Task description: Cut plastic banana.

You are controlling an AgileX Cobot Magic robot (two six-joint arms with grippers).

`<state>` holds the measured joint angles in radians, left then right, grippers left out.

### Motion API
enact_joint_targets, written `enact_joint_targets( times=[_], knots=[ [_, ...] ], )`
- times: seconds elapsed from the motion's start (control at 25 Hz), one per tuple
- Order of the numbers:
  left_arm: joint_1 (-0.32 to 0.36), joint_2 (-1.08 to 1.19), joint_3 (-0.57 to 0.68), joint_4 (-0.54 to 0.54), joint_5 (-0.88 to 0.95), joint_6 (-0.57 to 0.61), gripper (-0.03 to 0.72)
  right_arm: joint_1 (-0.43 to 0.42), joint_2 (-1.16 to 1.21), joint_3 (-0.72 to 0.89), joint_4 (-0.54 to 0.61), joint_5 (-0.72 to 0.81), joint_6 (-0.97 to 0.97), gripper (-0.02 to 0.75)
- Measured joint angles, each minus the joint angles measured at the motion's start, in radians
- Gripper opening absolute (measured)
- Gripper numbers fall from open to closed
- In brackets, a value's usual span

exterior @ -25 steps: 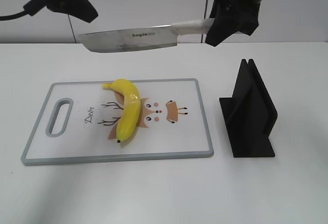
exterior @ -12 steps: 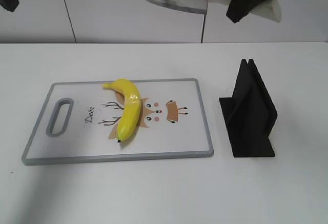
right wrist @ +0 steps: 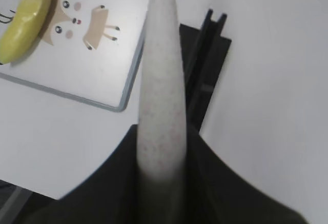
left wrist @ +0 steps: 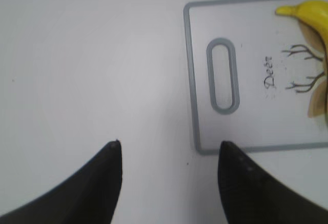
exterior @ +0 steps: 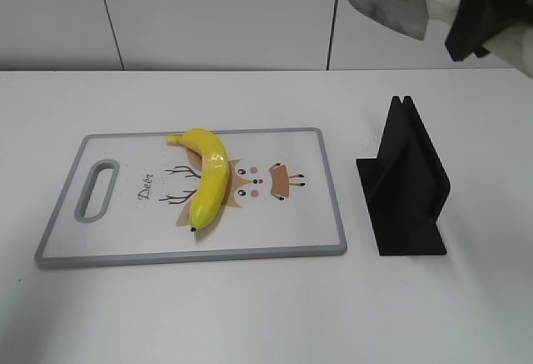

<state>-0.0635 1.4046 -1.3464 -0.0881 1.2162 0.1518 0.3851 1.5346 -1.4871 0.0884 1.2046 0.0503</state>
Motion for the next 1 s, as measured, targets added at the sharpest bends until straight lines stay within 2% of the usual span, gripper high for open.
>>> enact_joint_targets(
  times=[0.24,0.48,0.76,1.0],
  knots=[
    [0.0,-0.204,0.215,0.007,0.002,-0.002,0.552,0.0,-0.133,0.259,-0.037,-0.179,0.198,0.169],
    [0.0,-0.433,0.4,0.02,-0.044,-0.002,0.552,0.0,-0.155,0.409,-0.035,-0.257,0.233,0.169],
    [0.0,-0.709,0.629,0.02,-0.22,-0.002,0.552,0.0,-0.155,0.48,-0.033,-0.295,0.251,0.169],
    [0.0,-0.944,0.801,0.02,-0.27,-0.002,0.552,0.0,-0.149,0.482,-0.032,-0.311,0.254,0.169]
  ],
)
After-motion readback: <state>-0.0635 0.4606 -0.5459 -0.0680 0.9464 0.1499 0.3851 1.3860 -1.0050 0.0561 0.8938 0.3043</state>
